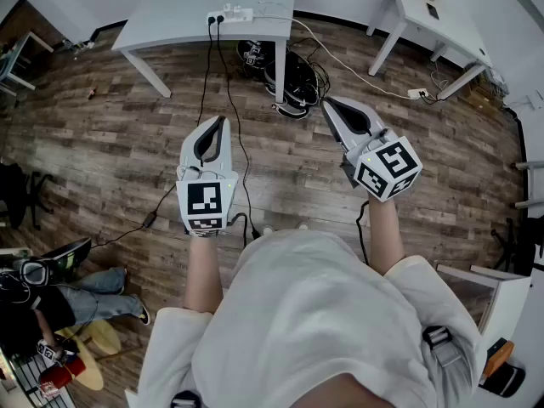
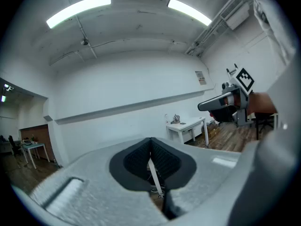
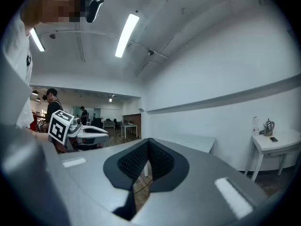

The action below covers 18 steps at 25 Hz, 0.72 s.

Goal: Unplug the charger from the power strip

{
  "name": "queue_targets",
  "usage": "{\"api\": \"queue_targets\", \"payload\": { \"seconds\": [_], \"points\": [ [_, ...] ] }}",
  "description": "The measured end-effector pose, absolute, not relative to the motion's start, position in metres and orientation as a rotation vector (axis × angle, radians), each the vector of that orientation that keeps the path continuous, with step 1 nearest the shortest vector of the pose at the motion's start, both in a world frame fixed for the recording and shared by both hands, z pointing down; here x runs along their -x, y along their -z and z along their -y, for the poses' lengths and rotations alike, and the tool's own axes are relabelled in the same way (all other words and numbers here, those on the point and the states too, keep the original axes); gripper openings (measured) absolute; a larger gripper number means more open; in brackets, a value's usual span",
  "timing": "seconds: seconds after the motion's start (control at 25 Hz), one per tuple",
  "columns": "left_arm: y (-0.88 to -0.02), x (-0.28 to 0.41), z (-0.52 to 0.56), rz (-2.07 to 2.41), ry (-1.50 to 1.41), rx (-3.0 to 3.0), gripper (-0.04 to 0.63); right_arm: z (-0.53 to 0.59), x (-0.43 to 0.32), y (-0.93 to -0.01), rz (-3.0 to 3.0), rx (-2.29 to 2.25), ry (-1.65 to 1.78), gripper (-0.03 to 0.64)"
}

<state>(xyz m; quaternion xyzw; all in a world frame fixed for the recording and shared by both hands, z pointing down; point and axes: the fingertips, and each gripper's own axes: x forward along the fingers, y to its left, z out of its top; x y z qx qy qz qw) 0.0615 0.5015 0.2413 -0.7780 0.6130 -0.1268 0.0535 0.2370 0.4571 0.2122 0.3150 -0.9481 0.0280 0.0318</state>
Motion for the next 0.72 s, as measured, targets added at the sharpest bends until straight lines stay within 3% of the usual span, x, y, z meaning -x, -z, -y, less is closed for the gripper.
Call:
{"api": "queue_targets", "payload": {
  "seconds": [0.72],
  "points": [
    [-0.260,-0.020,-0.503,-1.831,0.399,2.469,0.005,-0.479,-0.163,-0.214,2.947,-0.956,-0.085,0.002]
  ]
}}
